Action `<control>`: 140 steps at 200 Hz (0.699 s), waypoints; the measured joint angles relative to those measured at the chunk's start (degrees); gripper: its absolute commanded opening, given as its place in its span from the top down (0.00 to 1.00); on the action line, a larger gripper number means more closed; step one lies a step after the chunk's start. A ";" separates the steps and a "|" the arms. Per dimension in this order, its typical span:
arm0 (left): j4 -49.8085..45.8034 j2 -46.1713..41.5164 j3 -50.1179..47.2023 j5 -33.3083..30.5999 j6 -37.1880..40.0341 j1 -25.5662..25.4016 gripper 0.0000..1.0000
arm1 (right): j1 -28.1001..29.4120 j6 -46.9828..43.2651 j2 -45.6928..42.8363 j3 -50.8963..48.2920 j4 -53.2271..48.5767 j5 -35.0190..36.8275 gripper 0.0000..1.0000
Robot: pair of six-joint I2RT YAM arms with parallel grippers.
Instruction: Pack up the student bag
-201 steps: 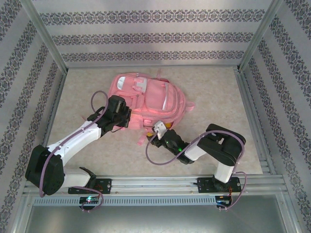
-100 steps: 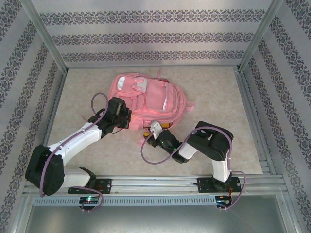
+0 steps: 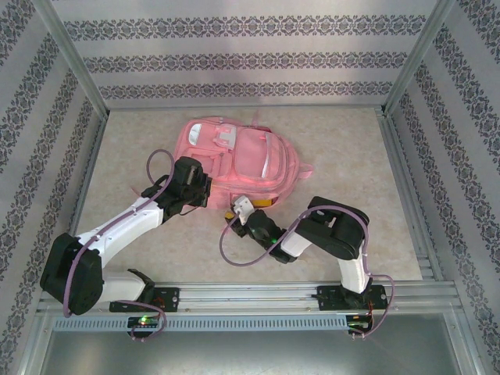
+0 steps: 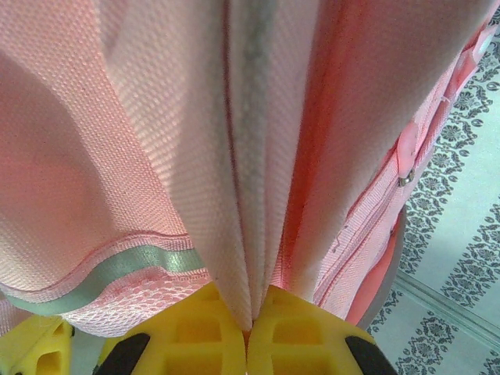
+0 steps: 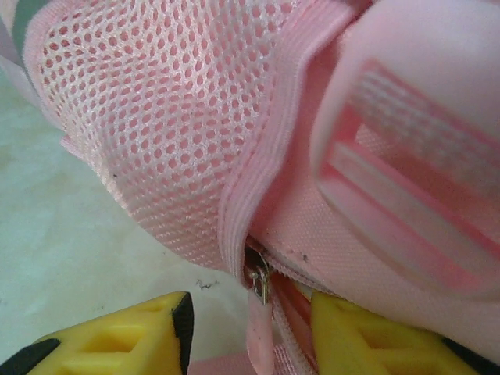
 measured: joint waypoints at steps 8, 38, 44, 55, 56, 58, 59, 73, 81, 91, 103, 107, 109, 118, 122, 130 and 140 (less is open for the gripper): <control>0.00 0.00 0.00 -0.15 0.00 -0.13 1.00 | 0.00 -0.11 0.13 0.52 -0.74 0.83 0.64; 0.13 -0.02 -0.09 -0.72 -0.02 -0.37 1.00 | 0.09 -0.59 0.50 2.29 -3.43 3.41 0.81; 0.31 -0.13 -0.24 -0.74 -0.04 -0.39 1.00 | 0.09 -0.94 0.50 2.49 -3.93 3.76 0.82; 0.55 -0.42 -0.63 -0.85 -0.07 -0.48 1.00 | 0.09 -1.62 0.50 2.64 -4.46 4.04 0.83; 0.57 -0.46 -0.66 -0.87 -0.07 -0.50 1.00 | 0.09 -1.70 0.50 2.64 -4.50 4.04 0.83; 0.63 -0.52 -0.76 -0.94 -0.07 -0.52 1.00 | 0.09 -1.66 0.50 2.64 -4.55 4.04 0.83; 0.66 -0.57 -0.83 -0.96 -0.07 -0.57 1.00 | 0.09 -1.70 0.48 2.64 -4.59 4.09 0.84; 0.81 -0.90 -1.20 -0.96 -0.04 -0.61 1.00 | 0.09 -2.12 0.04 2.43 -4.98 4.17 0.84; 0.83 -1.03 -1.27 -0.92 0.00 -0.61 1.00 | 0.07 -2.38 -0.61 1.99 -5.25 4.15 0.85; 0.81 -1.18 -1.38 -0.66 0.11 -0.61 1.00 | 0.04 -2.71 -1.62 1.25 -5.62 4.15 0.85; 0.79 -1.31 -1.38 -0.02 0.48 -0.55 1.00 | -0.07 -3.23 -3.02 0.09 -5.99 4.04 0.85; 0.79 -1.36 -1.38 0.20 0.57 -0.55 1.00 | -0.09 -3.28 -3.39 -0.24 -6.08 3.98 0.85; 0.79 -1.36 -1.38 0.26 0.63 -0.52 1.00 | -0.11 -3.45 -3.65 -0.46 -6.16 3.96 0.85; 0.76 -1.36 -1.38 0.81 0.92 -0.46 1.00 | -0.31 -3.63 -4.55 -1.18 -6.47 3.72 0.85; 0.76 -1.36 -1.42 1.07 1.11 -0.39 1.00 | -0.35 -3.69 -4.90 -1.44 -6.62 3.63 0.85; 0.76 -1.36 -1.49 1.73 1.46 -0.20 1.00 | -0.50 -3.85 -5.66 -1.99 -6.95 3.43 0.84; 0.76 -1.36 -1.55 2.25 1.97 0.00 1.00 | -0.72 -4.07 -6.34 -2.47 -7.19 2.97 0.84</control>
